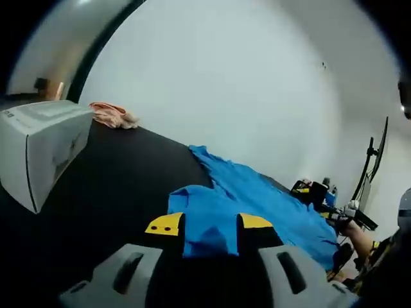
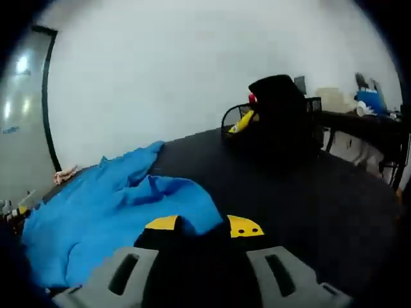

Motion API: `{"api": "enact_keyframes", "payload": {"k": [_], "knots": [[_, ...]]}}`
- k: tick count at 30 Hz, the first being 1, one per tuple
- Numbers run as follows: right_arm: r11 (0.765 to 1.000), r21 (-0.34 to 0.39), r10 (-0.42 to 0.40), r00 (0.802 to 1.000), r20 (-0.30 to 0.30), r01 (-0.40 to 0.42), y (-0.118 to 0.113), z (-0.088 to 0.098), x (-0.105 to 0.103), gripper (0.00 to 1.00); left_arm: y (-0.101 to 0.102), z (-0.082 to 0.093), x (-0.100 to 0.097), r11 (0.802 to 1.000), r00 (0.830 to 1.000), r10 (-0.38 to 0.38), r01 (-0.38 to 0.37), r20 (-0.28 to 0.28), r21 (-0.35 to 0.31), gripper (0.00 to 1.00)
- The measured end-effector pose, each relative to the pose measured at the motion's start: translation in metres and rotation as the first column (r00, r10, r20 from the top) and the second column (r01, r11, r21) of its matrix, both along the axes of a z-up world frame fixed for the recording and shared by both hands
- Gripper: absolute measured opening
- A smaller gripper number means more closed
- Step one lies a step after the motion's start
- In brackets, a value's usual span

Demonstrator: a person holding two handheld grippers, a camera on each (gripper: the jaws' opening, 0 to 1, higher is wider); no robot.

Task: Spread out the cloth and fold it

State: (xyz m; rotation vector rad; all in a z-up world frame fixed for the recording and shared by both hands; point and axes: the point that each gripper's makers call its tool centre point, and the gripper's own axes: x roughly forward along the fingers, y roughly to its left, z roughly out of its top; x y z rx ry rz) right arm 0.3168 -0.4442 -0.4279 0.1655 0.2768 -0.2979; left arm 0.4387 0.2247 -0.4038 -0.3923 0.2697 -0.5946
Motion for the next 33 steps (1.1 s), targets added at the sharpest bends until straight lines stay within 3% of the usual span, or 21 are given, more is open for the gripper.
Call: {"api": "enact_keyframes", "payload": {"k": [1, 3, 7, 8, 11, 13, 14, 16, 18, 20, 22, 23, 24, 26, 28, 30, 31, 33], "knots": [[0.998, -0.066, 0.0, 1.0, -0.027, -0.001, -0.002, -0.001, -0.001, 0.05, -0.001, -0.001, 0.001, 1.0, 1.0, 0.003, -0.003, 0.003, 0.013, 0.28], [1.0, -0.012, 0.021, 0.999, 0.027, -0.021, 0.012, 0.007, -0.004, 0.02, 0.003, -0.005, 0.0, 0.999, 1.0, 0.002, -0.003, 0.01, 0.053, 0.28], [1.0, 0.026, 0.006, 0.987, 0.16, -0.01, 0.017, 0.039, -0.014, 0.02, 0.006, -0.007, 0.001, 1.0, 1.0, -0.006, 0.006, 0.005, 0.027, 0.28], [0.999, 0.032, 0.005, 0.986, 0.169, -0.011, 0.018, 0.042, -0.015, 0.02, 0.006, -0.007, 0.001, 1.0, 1.0, -0.007, 0.007, 0.003, 0.022, 0.28], [1.0, 0.003, -0.011, 0.987, 0.163, 0.01, 0.01, 0.047, -0.022, 0.02, 0.005, -0.006, 0.003, 1.0, 1.0, -0.007, 0.007, -0.001, 0.007, 0.27], [1.0, 0.007, -0.018, 0.999, 0.044, 0.018, -0.002, 0.016, -0.026, 0.02, 0.005, -0.007, 0.003, 1.0, 1.0, -0.011, 0.011, 0.001, 0.008, 0.27], [0.999, 0.038, -0.013, 0.999, 0.03, 0.012, -0.002, 0.008, -0.027, 0.02, 0.006, -0.007, 0.002, 1.0, 1.0, -0.011, 0.011, 0.004, 0.004, 0.27], [0.994, 0.107, -0.013, 0.992, 0.126, 0.0, 0.007, 0.019, -0.025, 0.02, 0.006, -0.007, 0.003, 1.0, 1.0, -0.012, 0.012, -0.003, -0.005, 0.27], [0.998, 0.04, 0.032, 0.972, 0.233, -0.042, 0.02, 0.049, -0.02, 0.02, 0.007, -0.007, 0.004, 1.0, 1.0, -0.011, 0.011, -0.005, -0.012, 0.27], [0.992, 0.002, 0.124, 0.95, 0.286, -0.129, 0.05, 0.076, -0.009, 0.02, 0.005, -0.007, 0.003, 1.0, 1.0, -0.015, 0.014, -0.014, -0.018, 0.27], [0.956, -0.076, 0.292, 0.895, 0.337, -0.283, 0.105, 0.11, 0.009, 0.02, 0.003, -0.008, 0.002, 1.0, 1.0, -0.021, 0.021, -0.015, -0.008, 0.27], [0.934, -0.108, 0.357, 0.873, 0.333, -0.341, 0.127, 0.117, 0.014, 0.02, 0.003, -0.009, 0.002, 1.0, 1.0, -0.023, 0.023, -0.015, -0.006, 0.27], [0.899, -0.139, 0.437, 0.838, 0.328, -0.414, 0.158, 0.124, 0.021, 0.02, 0.002, -0.009, 0.001, 1.0, 1.0, -0.024, 0.024, -0.014, -0.004, 0.27], [0.841, -0.165, 0.541, 0.787, 0.297, -0.516, 0.2, 0.121, 0.029, 0.02, 0.003, -0.009, 0.002, 1.0, 1.0, -0.023, 0.023, -0.013, -0.005, 0.27], [0.76, -0.153, 0.649, 0.729, 0.218, -0.632, 0.25, 0.099, 0.034, 0.02, 0.004, -0.009, 0.002, 1.0, 1.0, -0.02, 0.02, -0.015, -0.011, 0.27], [0.698, -0.145, 0.716, 0.687, 0.125, -0.701, 0.282, 0.068, 0.035, 0.02, 0.004, -0.009, 0.002, 1.0, 1.0, -0.019, 0.019, -0.015, -0.014, 0.27], [0.675, -0.128, 0.736, 0.676, 0.043, -0.727, 0.295, 0.04, 0.037, 0.03, 0.004, -0.009, 0.001, 1.0, 1.0, -0.019, 0.019, -0.015, -0.014, 0.27], [0.625, -0.105, 0.764, 0.634, -0.119, -0.773, 0.306, -0.006, 0.032, 0.05, 0.003, -0.009, 0.0, 1.0, 1.0, -0.021, 0.02, -0.017, -0.014, 0.27]]}}
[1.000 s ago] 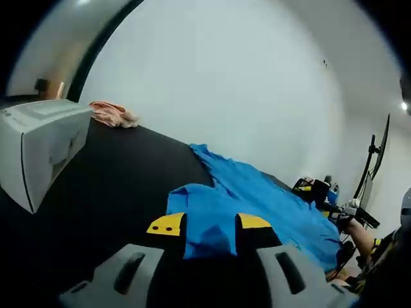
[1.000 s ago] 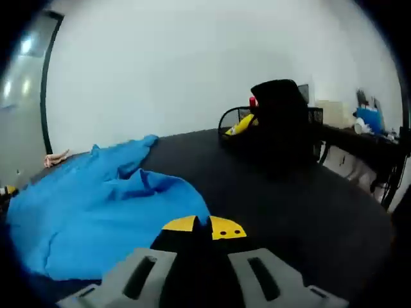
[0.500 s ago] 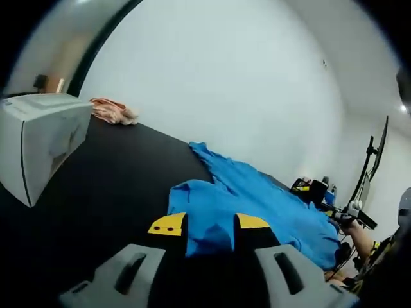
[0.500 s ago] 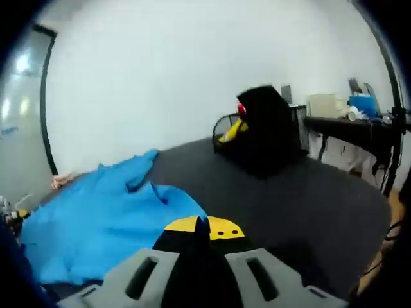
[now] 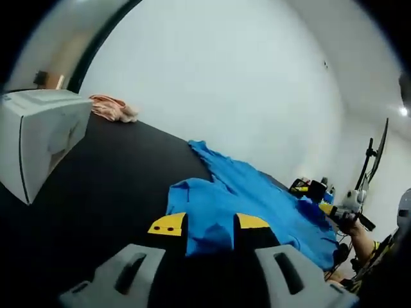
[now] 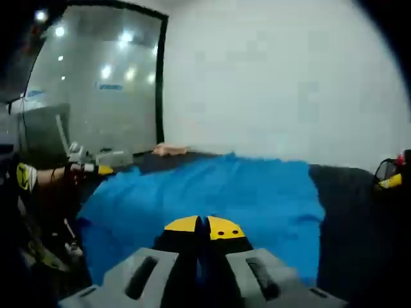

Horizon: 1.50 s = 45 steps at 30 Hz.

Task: Spread out the cloth and fold it

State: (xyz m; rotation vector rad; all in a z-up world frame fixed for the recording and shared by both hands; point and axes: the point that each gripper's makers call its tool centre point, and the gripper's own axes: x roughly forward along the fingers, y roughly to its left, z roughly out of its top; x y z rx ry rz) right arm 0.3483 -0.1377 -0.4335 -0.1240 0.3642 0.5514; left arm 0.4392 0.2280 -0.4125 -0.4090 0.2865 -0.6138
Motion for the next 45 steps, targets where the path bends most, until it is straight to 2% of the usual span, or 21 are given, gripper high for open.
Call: {"api": "enact_keyframes", "payload": {"k": [1, 2, 4, 6, 8, 10, 12, 14, 16, 18, 21, 23, 24, 25, 29, 32, 36, 38, 40, 42, 45], "knots": [[1.0, -0.003, -0.021, 1.0, -0.002, 0.021, -0.001, -0.004, 0.0, 0.05, 0.0, 0.0, 0.0, 1.0, 1.0, -0.001, 0.001, -0.001, 0.0, 0.27], [0.999, 0.04, -0.041, 0.991, 0.13, 0.036, 0.002, 0.016, 0.003, 0.05, 0.0, 0.0, 0.0, 1.0, 1.0, -0.001, 0.001, -0.002, -0.002, 0.27], [0.995, 0.093, -0.037, 0.994, 0.1, 0.028, -0.005, 0.032, -0.005, 0.08, -0.001, -0.001, -0.001, 1.0, 1.0, -0.004, 0.004, -0.006, -0.002, 0.27], [0.989, 0.15, -0.031, 0.987, 0.159, 0.007, -0.015, 0.061, -0.007, 0.19, -0.002, -0.001, 0.0, 1.0, 1.0, -0.007, 0.007, -0.006, 0.001, 0.27], [0.985, 0.164, -0.087, 0.969, 0.231, 0.049, -0.046, 0.093, -0.001, 0.25, -0.003, -0.002, 0.0, 1.0, 1.0, -0.01, 0.01, -0.005, 0.005, 0.27], [0.973, 0.113, -0.222, 0.941, 0.256, 0.199, -0.098, 0.107, 0.016, 0.22, -0.003, -0.002, 0.0, 1.0, 1.0, -0.012, 0.012, -0.002, 0.005, 0.27], [0.947, 0.094, -0.319, 0.927, 0.197, 0.306, -0.13, 0.104, 0.036, 0.21, -0.003, -0.001, 0.0, 1.0, 1.0, -0.012, 0.012, 0.005, 0.002, 0.27], [0.951, 0.131, -0.295, 0.946, 0.132, 0.279, -0.119, 0.102, 0.047, 0.19, -0.003, -0.001, 0.001, 1.0, 1.0, -0.008, 0.008, 0.008, 0.001, 0.26], [0.962, 0.137, -0.252, 0.96, 0.121, 0.235, -0.093, 0.096, 0.06, 0.19, -0.003, -0.002, 0.001, 1.0, 1.0, -0.007, 0.007, 0.011, 0.005, 0.26], [0.98, 0.034, -0.2, 0.973, 0.112, 0.198, -0.068, 0.073, 0.069, 0.19, -0.003, -0.002, 0.001, 1.0, 1.0, -0.007, 0.007, 0.011, 0.002, 0.26], [0.976, -0.05, -0.211, 0.977, 0.027, 0.212, -0.053, 0.034, 0.076, 0.19, -0.002, -0.001, 0.001, 1.0, 1.0, -0.009, 0.009, 0.009, -0.006, 0.26], [0.958, -0.18, -0.234, 0.972, -0.036, 0.224, -0.059, 0.002, 0.069, 0.19, -0.002, -0.001, 0.001, 1.0, 1.0, -0.015, 0.015, 0.008, -0.009, 0.26], [0.946, -0.212, -0.256, 0.966, -0.026, 0.245, -0.066, -0.002, 0.065, 0.19, -0.001, -0.001, 0.001, 1.0, 1.0, -0.017, 0.017, 0.008, -0.014, 0.26], [0.959, -0.124, -0.248, 0.966, 0.065, 0.255, -0.06, 0.015, 0.064, 0.19, -0.001, -0.001, 0.0, 1.0, 1.0, -0.018, 0.018, 0.007, -0.016, 0.26], [0.958, -0.141, -0.246, 0.968, 0.043, 0.249, -0.084, 0.012, 0.025, 0.19, -0.001, 0.0, 0.0, 1.0, 1.0, -0.02, 0.02, 0.012, -0.019, 0.26], [0.947, -0.074, -0.315, 0.949, -0.027, 0.312, -0.114, 0.007, 0.009, 0.18, -0.002, -0.001, 0.0, 1.0, 1.0, -0.022, 0.023, 0.019, -0.009, 0.26], [0.932, -0.071, -0.355, 0.935, 0.008, 0.355, -0.138, 0.019, 0.01, 0.16, -0.002, -0.001, 0.0, 1.0, 0.999, -0.024, 0.024, 0.025, -0.002, 0.26], [0.943, -0.002, -0.33, 0.94, 0.09, 0.331, -0.128, 0.045, 0.021, 0.16, -0.002, -0.001, 0.0, 1.0, 0.999, -0.023, 0.023, 0.027, 0.0, 0.26], [0.949, 0.018, -0.315, 0.941, 0.121, 0.315, -0.12, 0.057, 0.03, 0.17, -0.002, -0.002, 0.0, 1.0, 0.999, -0.024, 0.024, 0.025, 0.002, 0.26], [0.954, -0.004, -0.3, 0.951, 0.07, 0.301, -0.116, 0.049, 0.034, 0.17, -0.002, -0.002, 0.0, 1.0, 0.999, -0.023, 0.023, 0.026, 0.002, 0.26], [0.94, -0.008, -0.342, 0.94, -0.003, 0.342, -0.128, 0.03, 0.034, 0.16, -0.001, -0.002, -0.001, 1.0, 0.999, -0.023, 0.023, 0.026, -0.001, 0.26]]}}
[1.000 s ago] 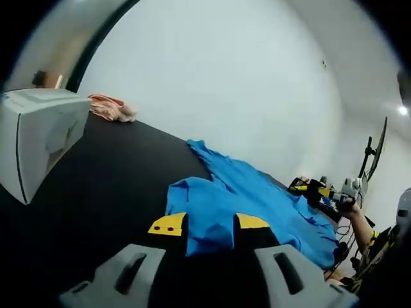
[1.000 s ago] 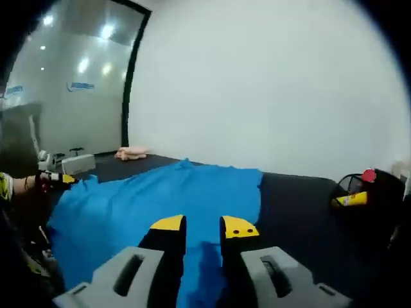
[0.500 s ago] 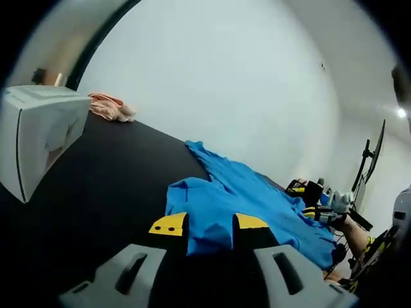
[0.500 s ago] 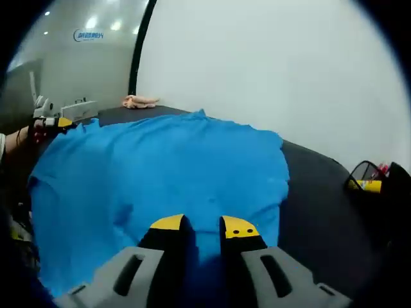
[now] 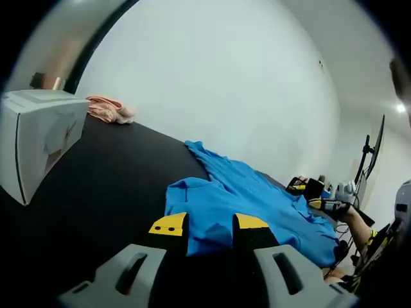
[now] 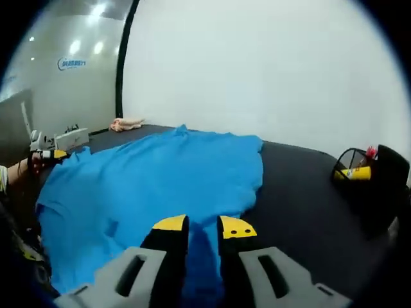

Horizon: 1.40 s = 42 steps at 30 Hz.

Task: Spread out the cloth and fold it

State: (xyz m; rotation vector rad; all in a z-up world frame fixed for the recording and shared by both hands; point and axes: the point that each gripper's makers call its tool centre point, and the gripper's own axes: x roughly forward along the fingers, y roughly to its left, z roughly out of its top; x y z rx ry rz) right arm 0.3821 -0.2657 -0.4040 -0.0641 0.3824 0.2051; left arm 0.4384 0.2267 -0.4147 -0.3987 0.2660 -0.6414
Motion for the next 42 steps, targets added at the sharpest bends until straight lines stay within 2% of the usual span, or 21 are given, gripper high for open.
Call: {"api": "enact_keyframes", "payload": {"k": [1, 3, 4, 7, 8, 11, 12, 16, 20, 22, 24, 29, 31, 33, 35, 37, 38, 39, 40, 41, 42], "knots": [[1.0, 0.014, -0.011, 1.0, -0.022, 0.011, -0.001, -0.01, -0.004, 0.16, 0.0, 0.0, 0.0, 1.0, 1.0, 0.0, 0.0, 0.0, -0.002, 0.26], [0.998, -0.065, 0.004, 0.997, -0.071, -0.009, -0.005, -0.03, -0.012, 0.03, 0.0, 0.0, -0.001, 1.0, 1.0, 0.001, -0.001, -0.001, -0.006, 0.26], [0.994, -0.107, 0.034, 0.998, 0.06, -0.028, -0.003, -0.02, -0.006, 0.0, 0.0, 0.0, -0.001, 1.0, 1.0, 0.0, 0.0, -0.002, -0.005, 0.26], [0.999, -0.03, -0.012, 1.0, 0.015, 0.013, -0.012, -0.028, -0.014, 0.0, 0.001, 0.003, -0.002, 0.999, 1.0, -0.004, 0.003, -0.022, -0.041, 0.26], [0.999, -0.038, -0.01, 1.0, 0.014, 0.01, -0.016, -0.03, -0.016, 0.0, 0.001, 0.008, -0.003, 0.998, 1.0, -0.006, 0.005, -0.02, -0.063, 0.26], [0.999, -0.026, -0.024, 1.0, 0.006, 0.024, -0.024, -0.028, -0.023, 0.0, -0.004, 0.038, -0.006, 0.987, 1.0, -0.014, 0.016, 0.012, -0.162, 0.26], [1.0, -0.004, -0.012, 1.0, 0.005, 0.012, -0.023, -0.026, -0.027, 0.0, -0.007, 0.048, -0.005, 0.986, 0.999, -0.019, 0.026, 0.041, -0.167, 0.26], [0.998, 0.046, -0.043, 0.995, 0.085, 0.039, -0.036, 0.002, -0.033, 0.01, -0.032, 0.072, 0.015, 0.998, 0.989, -0.063, 0.065, 0.136, -0.011, 0.26], [0.999, 0.052, -0.012, 0.985, 0.174, 0.003, -0.036, 0.032, -0.037, 0.21, -0.054, 0.095, 0.039, 0.995, 0.99, -0.068, 0.075, 0.124, -0.058, 0.26], [0.998, 0.056, -0.001, 0.976, 0.218, -0.011, -0.037, 0.053, -0.032, 0.21, -0.069, 0.114, 0.061, 0.996, 0.987, -0.08, 0.086, 0.14, -0.039, 0.27], [1.0, 0.024, -0.016, 0.967, 0.254, 0.01, -0.043, 0.076, -0.015, 0.21, -0.083, 0.124, 0.091, 0.996, 0.981, -0.09, 0.086, 0.169, 0.03, 0.27], [0.996, -0.085, -0.004, 0.932, 0.363, 0.037, -0.049, 0.124, 0.067, 0.21, -0.119, 0.123, 0.17, 0.997, 0.988, -0.069, 0.063, 0.136, 0.047, 0.26], [0.993, -0.11, 0.011, 0.914, 0.405, 0.037, -0.052, 0.138, 0.102, 0.21, -0.134, 0.12, 0.205, 0.997, 0.986, -0.06, 0.051, 0.157, 0.057, 0.26], [0.989, -0.143, 0.03, 0.901, 0.432, 0.035, -0.058, 0.145, 0.13, 0.21, -0.139, 0.113, 0.244, 0.993, 0.976, -0.017, -0.008, 0.216, 0.117, 0.26], [0.992, -0.105, -0.02, 0.903, 0.43, 0.072, -0.076, 0.146, 0.166, 0.2, -0.148, 0.105, 0.28, 0.996, 0.977, 0.006, -0.025, 0.212, 0.089, 0.26], [0.99, -0.103, -0.047, 0.917, 0.397, 0.095, -0.092, 0.139, 0.2, 0.2, -0.151, 0.092, 0.317, 0.994, 0.985, 0.041, -0.058, 0.168, 0.097, 0.26], [0.985, -0.13, -0.052, 0.913, 0.405, 0.114, -0.101, 0.138, 0.213, 0.2, -0.148, 0.086, 0.334, 0.991, 0.984, 0.08, -0.096, 0.161, 0.092, 0.26], [0.976, -0.185, -0.029, 0.913, 0.408, 0.114, -0.106, 0.134, 0.227, 0.2, -0.148, 0.075, 0.347, 0.99, 0.989, 0.108, -0.117, 0.105, 0.083, 0.26], [0.975, -0.195, -0.029, 0.931, 0.363, 0.106, -0.112, 0.12, 0.25, 0.2, -0.152, 0.065, 0.358, 0.991, 0.992, 0.125, -0.126, 0.016, 0.037, 0.25], [0.982, -0.17, -0.024, 0.952, 0.305, 0.08, -0.113, 0.106, 0.265, 0.2, -0.163, 0.056, 0.373, 0.99, 0.991, 0.11, -0.117, -0.08, -0.082, 0.23], [0.993, -0.105, -0.019, 0.967, 0.254, 0.047, -0.111, 0.091, 0.287, 0.2, -0.168, 0.049, 0.382, 0.985, 0.987, 0.106, -0.121, -0.123, -0.12, 0.21]]}}
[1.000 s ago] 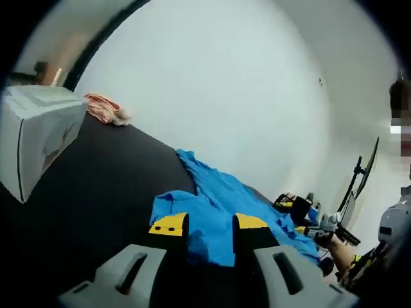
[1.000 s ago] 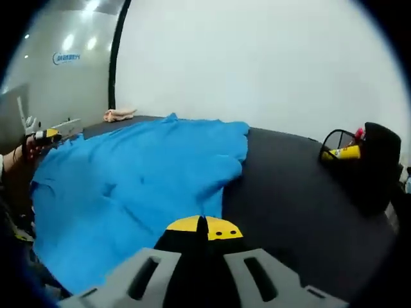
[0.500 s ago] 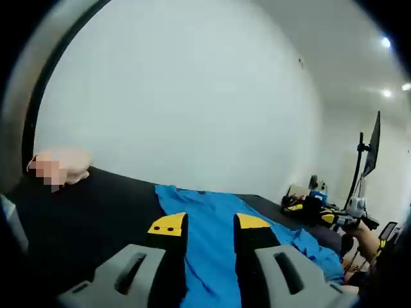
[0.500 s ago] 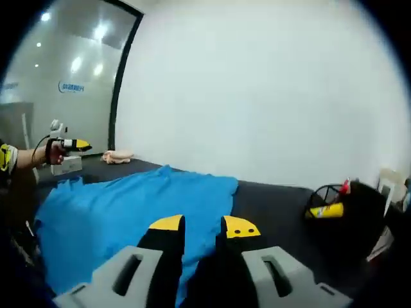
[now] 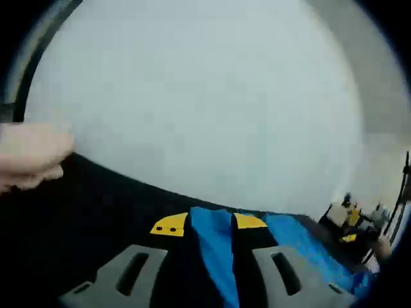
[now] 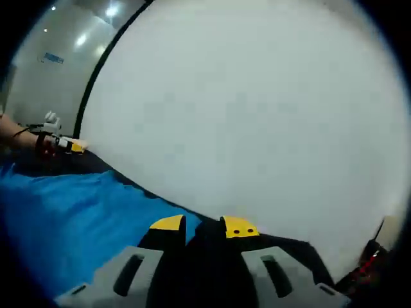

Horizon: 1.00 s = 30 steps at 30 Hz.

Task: Spread out the cloth and fold it

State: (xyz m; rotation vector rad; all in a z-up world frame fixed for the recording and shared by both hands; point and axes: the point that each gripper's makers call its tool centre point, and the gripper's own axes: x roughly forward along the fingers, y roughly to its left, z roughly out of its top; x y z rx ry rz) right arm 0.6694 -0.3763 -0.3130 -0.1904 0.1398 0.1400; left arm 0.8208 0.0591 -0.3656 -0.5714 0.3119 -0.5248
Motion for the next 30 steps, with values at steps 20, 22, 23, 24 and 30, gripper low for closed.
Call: {"api": "enact_keyframes", "payload": {"k": [20, 22, 23, 24, 30], "knots": [[0.998, -0.044, 0.039, 0.985, -0.169, -0.047, 0.016, -0.071, 0.157, 0.0, -0.036, -0.02, 0.046, 0.821, 0.976, -0.144, 0.025, 0.164, 0.57, 0.0], [0.999, -0.013, 0.035, 0.985, -0.166, -0.037, 0.002, -0.055, 0.151, 0.0, -0.027, 0.004, 0.05, 0.874, 0.976, -0.1, -0.005, 0.191, 0.486, 0.0], [0.999, -0.037, -0.015, 0.994, -0.105, 0.012, -0.015, -0.04, 0.151, 0.01, -0.019, 0.01, 0.067, 0.842, 0.969, -0.121, -0.014, 0.214, 0.54, 0.0], [0.999, -0.036, -0.012, 0.994, -0.108, 0.009, -0.021, -0.038, 0.15, 0.01, -0.02, 0.011, 0.07, 0.833, 0.966, -0.132, -0.013, 0.222, 0.553, 0.0], [0.992, -0.045, -0.121, 0.973, -0.198, 0.114, -0.051, -0.09, 0.15, 0.01, -0.023, -0.041, 0.105, 0.839, 0.983, -0.115, 0.018, 0.145, 0.544, 0.0]]}}
